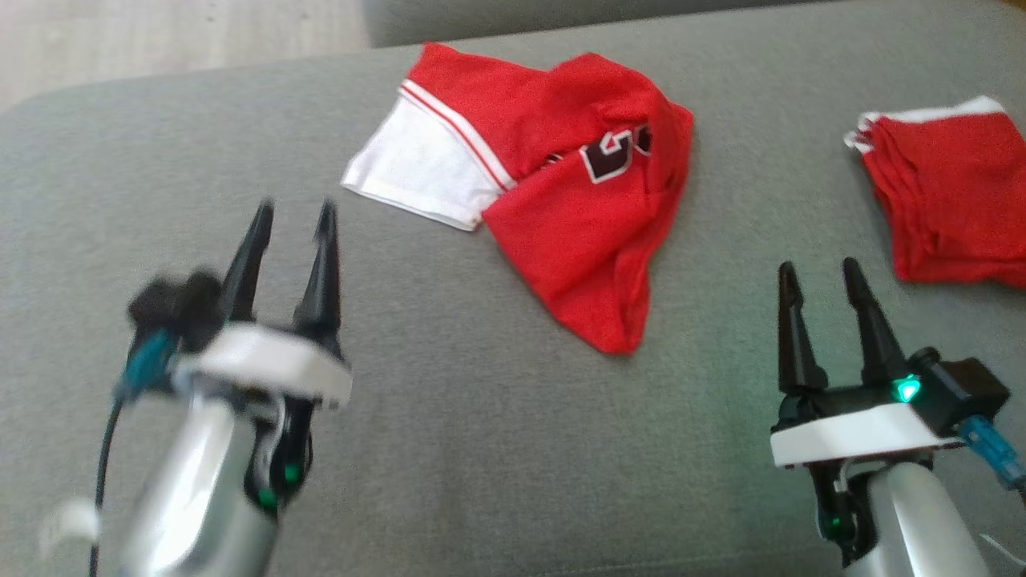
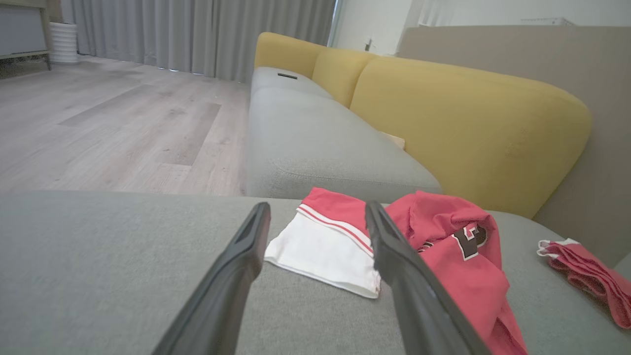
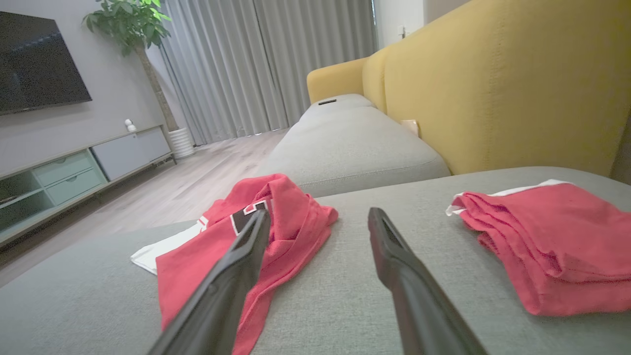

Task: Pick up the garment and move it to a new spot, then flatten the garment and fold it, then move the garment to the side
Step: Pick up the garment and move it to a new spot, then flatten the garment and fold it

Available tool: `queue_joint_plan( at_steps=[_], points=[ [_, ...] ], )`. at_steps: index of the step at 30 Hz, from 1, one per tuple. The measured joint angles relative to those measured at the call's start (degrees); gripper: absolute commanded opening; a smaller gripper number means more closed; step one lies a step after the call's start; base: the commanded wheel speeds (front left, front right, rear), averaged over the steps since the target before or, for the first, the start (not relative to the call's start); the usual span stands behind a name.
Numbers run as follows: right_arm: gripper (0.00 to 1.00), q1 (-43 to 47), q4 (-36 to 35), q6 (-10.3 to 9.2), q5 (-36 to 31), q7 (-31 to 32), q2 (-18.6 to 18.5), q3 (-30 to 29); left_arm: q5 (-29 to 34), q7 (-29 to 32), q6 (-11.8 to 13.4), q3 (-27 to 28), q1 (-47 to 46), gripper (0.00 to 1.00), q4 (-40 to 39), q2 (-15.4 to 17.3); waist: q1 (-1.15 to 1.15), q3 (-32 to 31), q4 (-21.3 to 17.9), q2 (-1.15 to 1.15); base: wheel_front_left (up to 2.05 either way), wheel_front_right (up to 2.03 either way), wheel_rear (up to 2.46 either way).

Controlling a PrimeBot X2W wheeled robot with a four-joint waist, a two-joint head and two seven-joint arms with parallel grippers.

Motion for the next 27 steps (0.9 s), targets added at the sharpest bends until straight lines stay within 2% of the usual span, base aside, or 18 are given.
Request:
queue_joint_plan(
  at_steps=[1, 3, 8, 14, 19, 27],
  points=[
    [1.00, 0.2, 0.8, 0.00, -0.5, 0.0, 0.0, 0.2, 0.8, 0.0, 0.0, 2.4, 4.6, 1.00, -3.2, -1.3, 0.00, -0.7, 1.0, 0.00, 0.00, 0.00, 0.00],
    [1.00, 0.5, 1.3, 0.00, -0.7, 0.0, 0.0, 0.4, 1.3, 0.0, -0.3, 4.3, 8.3, 1.00, -5.4, -3.2, 0.00, -1.1, 2.0, 0.00, 0.00, 0.00, 0.00],
    [1.00, 0.8, 3.2, 0.00, -0.7, 1.7, 0.0, 2.4, 3.6, 0.0, -2.7, 6.3, 11.6, 1.00, -6.2, -6.7, 0.00, -1.2, 4.2, 0.00, 0.00, 0.00, 0.00],
    [1.00, -0.2, 8.5, 0.00, 0.2, 6.1, 0.0, 6.0, 5.6, 0.0, -5.3, 7.1, 10.3, 1.00, -5.5, -8.2, 0.00, 0.0, 6.9, 0.00, 0.00, 0.00, 0.00],
    [1.00, -3.8, 13.5, 0.00, -0.1, 7.7, 0.0, 10.1, 6.0, 0.0, -6.1, 7.5, 9.4, 1.00, -4.6, -8.7, 0.00, 0.9, 9.0, 0.00, 0.00, 0.00, 0.00],
    [1.00, -6.4, 20.2, 0.00, 0.5, 10.3, 0.0, 11.7, 6.5, 0.0, -6.6, 9.1, 9.5, 1.00, -4.0, -8.9, 0.00, 1.4, 10.0, 0.00, 0.00, 0.00, 0.00]
  ],
)
